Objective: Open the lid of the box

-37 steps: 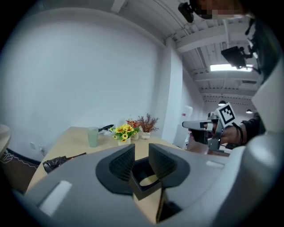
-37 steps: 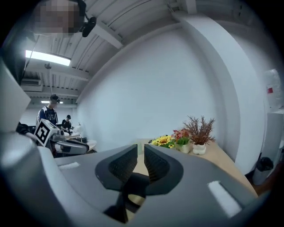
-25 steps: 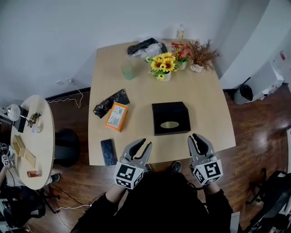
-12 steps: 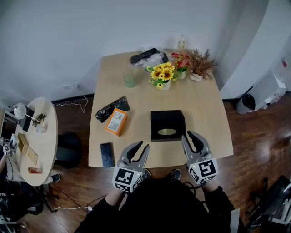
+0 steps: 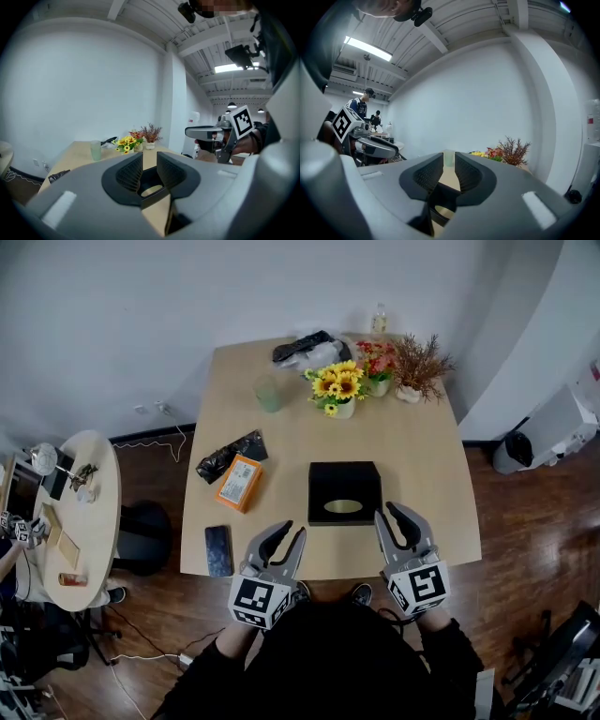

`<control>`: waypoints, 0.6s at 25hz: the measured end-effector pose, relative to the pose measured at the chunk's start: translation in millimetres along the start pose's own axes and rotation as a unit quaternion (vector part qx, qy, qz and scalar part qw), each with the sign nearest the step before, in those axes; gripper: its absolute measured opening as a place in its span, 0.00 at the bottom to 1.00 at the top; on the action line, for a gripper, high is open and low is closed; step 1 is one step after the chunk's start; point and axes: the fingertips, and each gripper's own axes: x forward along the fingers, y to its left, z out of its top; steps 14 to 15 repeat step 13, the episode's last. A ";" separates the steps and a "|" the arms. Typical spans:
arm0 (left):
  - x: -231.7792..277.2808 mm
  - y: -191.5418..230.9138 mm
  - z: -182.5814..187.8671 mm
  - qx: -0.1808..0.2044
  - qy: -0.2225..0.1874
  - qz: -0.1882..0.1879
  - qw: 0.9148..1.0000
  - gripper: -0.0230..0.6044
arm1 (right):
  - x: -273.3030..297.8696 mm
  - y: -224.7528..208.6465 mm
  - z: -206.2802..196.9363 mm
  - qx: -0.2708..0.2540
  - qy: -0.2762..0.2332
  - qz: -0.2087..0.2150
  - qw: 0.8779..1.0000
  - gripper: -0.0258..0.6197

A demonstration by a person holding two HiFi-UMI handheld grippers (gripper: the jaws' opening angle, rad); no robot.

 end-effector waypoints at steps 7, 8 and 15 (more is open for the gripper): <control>0.8 -3.0 2.2 0.002 -0.003 0.000 1.000 0.15 | -5.1 0.7 -1.8 -0.009 0.006 0.003 1.000 0.15; 0.7 -3.6 1.7 0.002 -0.002 -0.001 1.000 0.15 | -5.9 0.9 -2.5 -0.009 0.007 0.004 1.000 0.15; 0.9 -5.2 -1.1 0.002 0.002 -0.001 1.000 0.15 | -7.9 1.0 -5.4 -0.010 0.011 0.004 1.000 0.15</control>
